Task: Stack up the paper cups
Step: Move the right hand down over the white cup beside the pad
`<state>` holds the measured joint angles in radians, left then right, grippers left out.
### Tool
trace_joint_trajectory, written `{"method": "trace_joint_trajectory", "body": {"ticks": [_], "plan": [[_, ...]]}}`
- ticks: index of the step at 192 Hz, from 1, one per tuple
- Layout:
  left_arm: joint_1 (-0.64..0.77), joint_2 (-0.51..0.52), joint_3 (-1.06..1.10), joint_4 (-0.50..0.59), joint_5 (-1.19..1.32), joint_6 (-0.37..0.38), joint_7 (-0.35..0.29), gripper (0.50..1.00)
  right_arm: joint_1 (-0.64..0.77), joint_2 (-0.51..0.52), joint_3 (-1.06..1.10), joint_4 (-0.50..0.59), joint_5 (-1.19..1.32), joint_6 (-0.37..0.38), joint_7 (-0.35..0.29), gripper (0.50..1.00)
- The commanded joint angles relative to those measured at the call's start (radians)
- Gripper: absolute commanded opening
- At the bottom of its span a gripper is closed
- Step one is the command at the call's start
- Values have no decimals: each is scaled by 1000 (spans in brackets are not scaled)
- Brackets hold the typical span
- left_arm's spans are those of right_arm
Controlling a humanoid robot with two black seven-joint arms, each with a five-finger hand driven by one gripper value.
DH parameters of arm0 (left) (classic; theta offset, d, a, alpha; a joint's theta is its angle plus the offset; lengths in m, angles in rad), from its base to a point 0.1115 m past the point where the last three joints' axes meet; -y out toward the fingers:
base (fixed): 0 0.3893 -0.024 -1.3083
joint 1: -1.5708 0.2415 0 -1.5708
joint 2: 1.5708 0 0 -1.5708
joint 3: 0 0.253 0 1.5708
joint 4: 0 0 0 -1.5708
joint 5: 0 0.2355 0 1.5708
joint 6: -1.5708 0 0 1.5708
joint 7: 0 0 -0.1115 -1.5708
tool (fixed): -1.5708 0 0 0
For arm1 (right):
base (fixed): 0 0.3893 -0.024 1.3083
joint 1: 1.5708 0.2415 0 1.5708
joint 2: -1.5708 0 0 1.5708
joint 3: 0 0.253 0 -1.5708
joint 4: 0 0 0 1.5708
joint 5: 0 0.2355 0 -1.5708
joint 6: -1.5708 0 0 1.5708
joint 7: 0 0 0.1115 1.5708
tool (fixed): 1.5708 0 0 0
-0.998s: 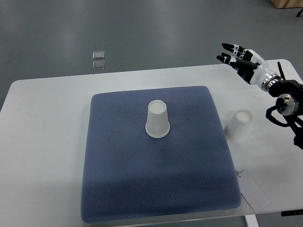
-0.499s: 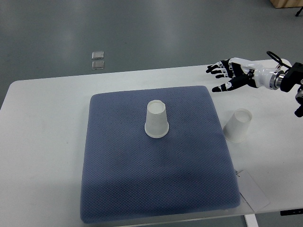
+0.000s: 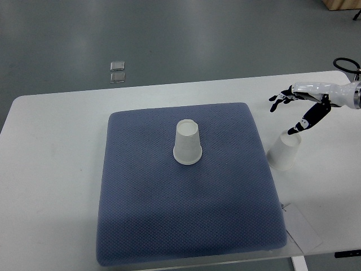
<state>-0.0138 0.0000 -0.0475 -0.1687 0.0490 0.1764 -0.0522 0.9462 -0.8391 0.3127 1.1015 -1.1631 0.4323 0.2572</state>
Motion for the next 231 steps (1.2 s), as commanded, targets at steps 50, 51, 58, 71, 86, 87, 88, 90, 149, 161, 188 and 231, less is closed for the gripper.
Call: {"method": "trace_joint_trajectory", "body": {"ticks": [50, 51, 58, 71, 86, 87, 88, 90, 149, 161, 188, 231], "plan": [[0, 0, 0, 0, 0, 0, 0, 1000, -12, 11, -92, 1, -135, -124, -3, 928], [0, 0, 0, 0, 0, 0, 0, 1000, -12, 11, -92, 1, -135, -124, -3, 928], [0, 0, 0, 0, 0, 0, 0, 1000, -12, 11, -100, 1, -142, -133, -3, 928], [0, 0, 0, 0, 0, 0, 0, 1000, -12, 11, -106, 1, -145, -138, -3, 928], [0, 0, 0, 0, 0, 0, 0, 1000, -13, 11, -107, 0, -159, -141, -3, 928], [0, 0, 0, 0, 0, 0, 0, 1000, -13, 12, -107, -2, -162, -141, -3, 928], [0, 0, 0, 0, 0, 0, 0, 1000, -13, 12, -107, -2, -162, -141, -3, 928], [0, 0, 0, 0, 0, 0, 0, 1000, -13, 12, -107, -2, -165, -142, -3, 928], [0, 0, 0, 0, 0, 0, 0, 1000, -21, 14, -133, -9, -187, -195, -6, 928], [0, 0, 0, 0, 0, 0, 0, 1000, -23, 18, -135, -11, -187, -201, -7, 928], [0, 0, 0, 0, 0, 0, 0, 1000, -27, 26, -156, -22, -193, -233, -7, 928], [0, 0, 0, 0, 0, 0, 0, 1000, -27, 40, -192, -25, -194, -277, -7, 919]]}}
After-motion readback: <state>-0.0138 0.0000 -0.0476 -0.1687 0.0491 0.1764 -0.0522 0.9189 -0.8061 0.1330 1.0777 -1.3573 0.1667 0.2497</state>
